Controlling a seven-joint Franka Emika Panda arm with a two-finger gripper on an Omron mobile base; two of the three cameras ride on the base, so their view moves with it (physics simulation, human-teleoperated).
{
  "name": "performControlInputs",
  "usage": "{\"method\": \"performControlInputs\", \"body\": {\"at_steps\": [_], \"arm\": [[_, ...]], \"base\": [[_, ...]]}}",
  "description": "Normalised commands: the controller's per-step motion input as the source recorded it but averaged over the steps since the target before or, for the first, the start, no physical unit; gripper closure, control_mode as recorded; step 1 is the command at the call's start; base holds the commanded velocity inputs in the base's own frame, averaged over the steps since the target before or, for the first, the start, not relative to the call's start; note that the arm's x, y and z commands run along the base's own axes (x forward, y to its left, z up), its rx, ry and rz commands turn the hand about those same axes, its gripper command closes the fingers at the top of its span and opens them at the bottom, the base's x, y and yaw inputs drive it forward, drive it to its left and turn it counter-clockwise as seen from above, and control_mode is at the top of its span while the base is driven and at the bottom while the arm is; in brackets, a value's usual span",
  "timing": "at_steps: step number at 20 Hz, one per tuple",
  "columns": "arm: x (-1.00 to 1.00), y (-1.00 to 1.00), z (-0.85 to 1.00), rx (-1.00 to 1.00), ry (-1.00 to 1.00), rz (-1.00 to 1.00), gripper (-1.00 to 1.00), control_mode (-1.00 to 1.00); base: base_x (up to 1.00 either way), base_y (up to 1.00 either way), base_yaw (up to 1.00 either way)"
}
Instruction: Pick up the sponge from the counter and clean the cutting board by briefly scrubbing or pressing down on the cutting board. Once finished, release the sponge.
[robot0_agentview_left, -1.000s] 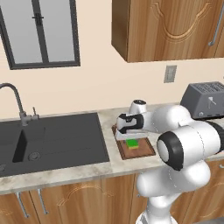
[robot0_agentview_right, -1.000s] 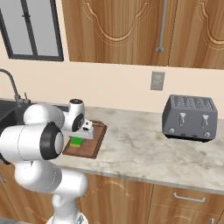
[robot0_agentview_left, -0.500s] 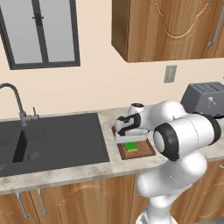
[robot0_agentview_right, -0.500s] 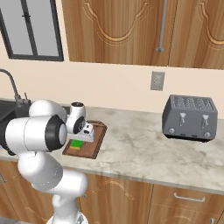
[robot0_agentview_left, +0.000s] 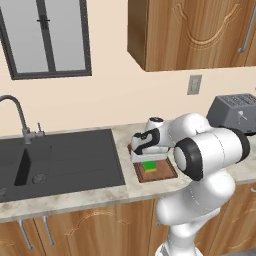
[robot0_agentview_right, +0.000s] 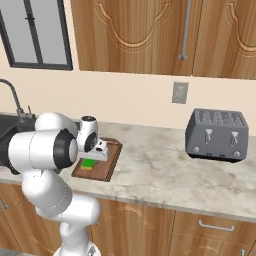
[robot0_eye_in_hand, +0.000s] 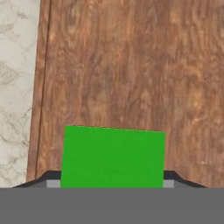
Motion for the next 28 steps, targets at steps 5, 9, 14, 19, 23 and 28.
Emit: {"method": "performControlInputs", "body": {"at_steps": [5,9,14,19,23,28], "arm": [[0.40,0.00,-0.12,0.00,0.00,0.00,1.00,-1.00],[0.15,0.00,-0.64,0.00,0.00,0.00,1.00,-1.00],[0.14,0.03,-0.55,-0.02,0.00,0.00,1.00,-1.00],[0.60,-0.03,0.00,0.00,0.00,0.00,1.00,-1.00],[0.49,-0.06,-0.03,0.00,0.00,0.00,1.00,-1.00],[0.00,0.00,-0.69,0.00,-0.02,0.00,1.00,-1.00]], "base": [[0.00,0.00,0.00],[0.00,0.00,0.00],[0.00,0.00,0.00],[0.00,0.00,0.00],[0.00,0.00,0.00],[0.00,0.00,0.00]]}}
